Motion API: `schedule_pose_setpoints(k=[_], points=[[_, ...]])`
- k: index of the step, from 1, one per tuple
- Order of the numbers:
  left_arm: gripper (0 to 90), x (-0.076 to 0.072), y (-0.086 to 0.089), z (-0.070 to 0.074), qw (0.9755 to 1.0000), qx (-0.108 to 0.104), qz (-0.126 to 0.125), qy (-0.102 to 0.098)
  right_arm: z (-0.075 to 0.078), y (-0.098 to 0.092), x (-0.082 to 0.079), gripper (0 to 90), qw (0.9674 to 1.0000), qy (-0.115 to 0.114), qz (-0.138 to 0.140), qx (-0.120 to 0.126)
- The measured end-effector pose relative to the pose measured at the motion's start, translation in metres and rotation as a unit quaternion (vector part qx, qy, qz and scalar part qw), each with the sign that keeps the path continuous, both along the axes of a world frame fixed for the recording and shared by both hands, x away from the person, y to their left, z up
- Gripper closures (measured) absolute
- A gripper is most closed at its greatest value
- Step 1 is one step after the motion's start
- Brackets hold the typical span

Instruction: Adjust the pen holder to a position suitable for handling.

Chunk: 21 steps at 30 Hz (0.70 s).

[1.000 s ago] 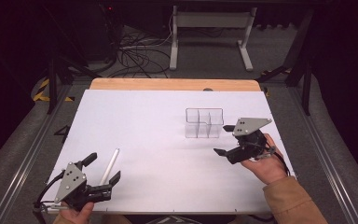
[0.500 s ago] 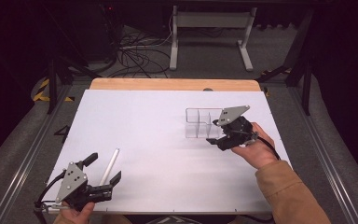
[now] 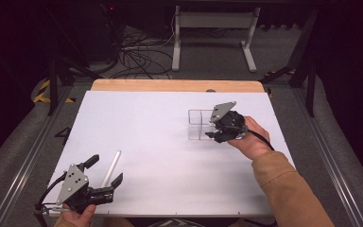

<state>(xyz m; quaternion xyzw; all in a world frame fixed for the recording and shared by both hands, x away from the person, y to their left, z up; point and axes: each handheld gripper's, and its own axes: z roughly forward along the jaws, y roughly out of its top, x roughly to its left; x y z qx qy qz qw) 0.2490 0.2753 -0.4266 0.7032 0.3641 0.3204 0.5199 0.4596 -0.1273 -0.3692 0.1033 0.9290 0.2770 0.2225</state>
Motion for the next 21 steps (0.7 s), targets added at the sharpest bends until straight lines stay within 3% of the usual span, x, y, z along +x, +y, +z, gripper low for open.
schedule_pose_setpoints(k=[8,9,16,21], points=[[6.5,0.000,0.000,0.000,1.0000,-0.002,0.002,0.000,-0.009,0.006,0.016,51.0,0.9999,0.010,-0.010,-0.006],[6.5,0.000,0.000,0.000,1.0000,-0.002,0.001,-0.001,-0.011,0.007,0.019,52.2,0.9998,0.012,0.002,-0.017],[6.4,0.000,0.000,0.000,1.0000,0.001,-0.001,0.001,-0.022,0.012,0.026,54.8,0.9997,0.020,-0.008,-0.014],[6.5,0.000,0.000,0.000,1.0000,0.000,0.000,0.001,-0.027,0.015,0.031,56.9,0.9993,0.026,-0.001,-0.028]])
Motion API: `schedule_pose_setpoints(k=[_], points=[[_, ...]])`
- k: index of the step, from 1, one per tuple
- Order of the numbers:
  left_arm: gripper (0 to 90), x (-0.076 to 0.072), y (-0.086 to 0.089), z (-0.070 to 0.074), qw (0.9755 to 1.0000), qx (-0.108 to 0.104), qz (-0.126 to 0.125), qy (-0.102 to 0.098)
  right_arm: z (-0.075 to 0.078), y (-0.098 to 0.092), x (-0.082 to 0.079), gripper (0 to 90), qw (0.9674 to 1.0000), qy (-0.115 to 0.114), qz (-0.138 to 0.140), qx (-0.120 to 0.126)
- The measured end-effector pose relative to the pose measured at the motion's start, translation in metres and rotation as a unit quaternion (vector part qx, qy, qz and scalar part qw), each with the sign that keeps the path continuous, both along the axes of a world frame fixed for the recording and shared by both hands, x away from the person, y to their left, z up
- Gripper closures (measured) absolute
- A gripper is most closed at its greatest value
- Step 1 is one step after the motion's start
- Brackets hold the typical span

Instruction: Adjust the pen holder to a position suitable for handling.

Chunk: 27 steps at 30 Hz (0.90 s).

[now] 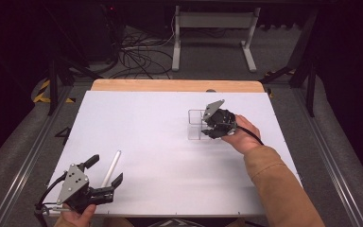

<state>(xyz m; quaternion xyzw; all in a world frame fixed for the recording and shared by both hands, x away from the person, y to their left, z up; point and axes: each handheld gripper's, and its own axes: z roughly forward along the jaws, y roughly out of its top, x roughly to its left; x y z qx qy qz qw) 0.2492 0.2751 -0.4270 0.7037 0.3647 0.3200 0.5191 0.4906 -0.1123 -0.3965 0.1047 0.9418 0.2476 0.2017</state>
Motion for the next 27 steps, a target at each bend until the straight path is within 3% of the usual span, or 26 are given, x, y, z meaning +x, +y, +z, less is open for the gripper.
schedule_pose_setpoints(k=[5,10,27], points=[[6.5,0.0002,-0.0002,-0.0002,1.0000,0.000,-0.002,0.001,-0.0037,0.0029,0.0019,58.7,1.0000,0.005,0.004,-0.002],[6.5,0.0000,-0.0002,-0.0001,1.0000,0.000,-0.001,0.000,-0.0068,0.0079,0.0000,66.3,0.9998,0.003,0.014,-0.016],[6.5,0.0002,-0.0006,-0.0005,1.0000,-0.001,-0.001,0.002,-0.0066,0.0073,-0.0027,72.2,0.9990,-0.006,0.035,-0.029]])
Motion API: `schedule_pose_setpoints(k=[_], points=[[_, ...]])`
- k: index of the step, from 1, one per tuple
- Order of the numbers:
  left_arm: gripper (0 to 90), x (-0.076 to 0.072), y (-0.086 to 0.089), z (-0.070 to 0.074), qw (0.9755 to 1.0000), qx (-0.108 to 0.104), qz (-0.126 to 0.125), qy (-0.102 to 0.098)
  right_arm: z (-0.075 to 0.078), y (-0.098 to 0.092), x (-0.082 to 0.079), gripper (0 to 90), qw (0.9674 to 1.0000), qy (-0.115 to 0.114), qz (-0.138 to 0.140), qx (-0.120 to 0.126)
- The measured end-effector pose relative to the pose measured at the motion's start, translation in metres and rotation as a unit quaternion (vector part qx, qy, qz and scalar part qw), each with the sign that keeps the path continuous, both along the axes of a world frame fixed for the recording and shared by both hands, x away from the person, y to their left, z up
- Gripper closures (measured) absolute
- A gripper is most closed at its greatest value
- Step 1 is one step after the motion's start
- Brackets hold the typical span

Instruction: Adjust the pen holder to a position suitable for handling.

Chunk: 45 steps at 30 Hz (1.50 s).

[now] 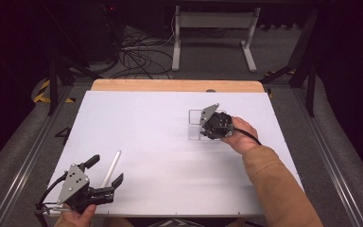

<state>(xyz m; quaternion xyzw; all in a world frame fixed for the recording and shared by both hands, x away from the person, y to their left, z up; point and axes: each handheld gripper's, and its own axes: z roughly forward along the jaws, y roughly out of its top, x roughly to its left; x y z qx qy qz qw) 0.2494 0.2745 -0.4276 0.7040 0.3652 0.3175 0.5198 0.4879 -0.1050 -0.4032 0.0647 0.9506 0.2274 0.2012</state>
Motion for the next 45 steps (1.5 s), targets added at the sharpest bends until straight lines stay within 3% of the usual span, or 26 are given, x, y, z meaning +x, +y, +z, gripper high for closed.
schedule_pose_setpoints(k=[4,8,14,24,29,36,45], points=[[6.5,0.000,0.000,0.000,1.0000,0.001,0.000,0.000,0.003,-0.002,-0.002,77.8,1.0000,0.001,0.004,0.007],[6.5,0.000,0.000,0.000,1.0000,0.000,0.000,-0.001,0.006,-0.005,-0.003,84.1,0.9997,0.019,0.011,0.013],[6.5,0.000,0.000,0.000,1.0000,0.001,0.000,0.000,0.018,-0.003,-0.013,84.5,0.9990,0.014,0.028,0.031],[6.5,0.000,0.000,0.000,1.0000,0.002,-0.001,0.000,0.036,0.028,-0.041,84.3,0.9962,0.024,0.072,0.041],[6.5,0.000,0.000,0.000,1.0000,0.000,-0.001,0.000,0.035,0.045,-0.049,84.3,0.9947,0.033,0.092,0.033],[6.5,0.000,0.000,0.000,1.0000,-0.002,-0.001,0.001,0.028,0.072,-0.057,84.3,0.9897,0.052,0.133,0.013],[6.5,0.000,0.001,0.000,1.0000,-0.001,-0.001,0.001,0.015,0.089,-0.057,84.3,0.9875,0.070,0.141,-0.005]])
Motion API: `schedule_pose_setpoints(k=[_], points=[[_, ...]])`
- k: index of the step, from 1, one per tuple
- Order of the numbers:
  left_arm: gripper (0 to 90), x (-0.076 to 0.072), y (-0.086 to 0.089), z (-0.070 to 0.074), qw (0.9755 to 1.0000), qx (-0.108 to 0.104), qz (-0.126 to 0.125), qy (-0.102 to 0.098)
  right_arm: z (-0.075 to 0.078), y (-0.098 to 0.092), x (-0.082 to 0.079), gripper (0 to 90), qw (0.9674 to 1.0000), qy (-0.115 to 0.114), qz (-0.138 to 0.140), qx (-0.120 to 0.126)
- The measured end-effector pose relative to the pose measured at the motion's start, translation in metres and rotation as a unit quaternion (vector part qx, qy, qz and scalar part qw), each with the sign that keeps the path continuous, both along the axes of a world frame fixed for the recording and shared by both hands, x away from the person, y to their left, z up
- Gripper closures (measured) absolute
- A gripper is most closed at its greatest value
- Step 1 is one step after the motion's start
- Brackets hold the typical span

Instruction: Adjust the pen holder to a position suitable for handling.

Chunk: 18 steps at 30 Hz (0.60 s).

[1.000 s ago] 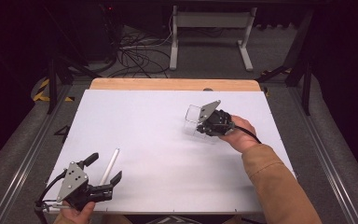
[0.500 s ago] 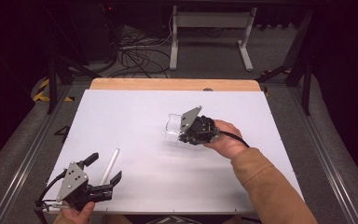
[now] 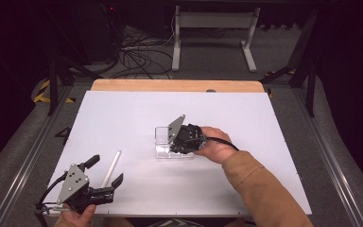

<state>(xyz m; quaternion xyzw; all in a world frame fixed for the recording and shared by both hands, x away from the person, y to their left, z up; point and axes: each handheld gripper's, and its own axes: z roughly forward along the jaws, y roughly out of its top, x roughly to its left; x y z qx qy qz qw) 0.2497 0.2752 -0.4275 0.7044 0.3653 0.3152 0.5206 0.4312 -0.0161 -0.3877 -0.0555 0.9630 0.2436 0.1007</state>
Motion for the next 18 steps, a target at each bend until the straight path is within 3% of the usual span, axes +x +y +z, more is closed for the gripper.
schedule_pose_setpoints(k=[18], points=[[6.5,0.0005,0.0000,-0.0001,1.0000,0.001,0.000,0.000,-0.0066,0.0060,0.0059,83.1,0.9998,0.009,-0.015,-0.006]])
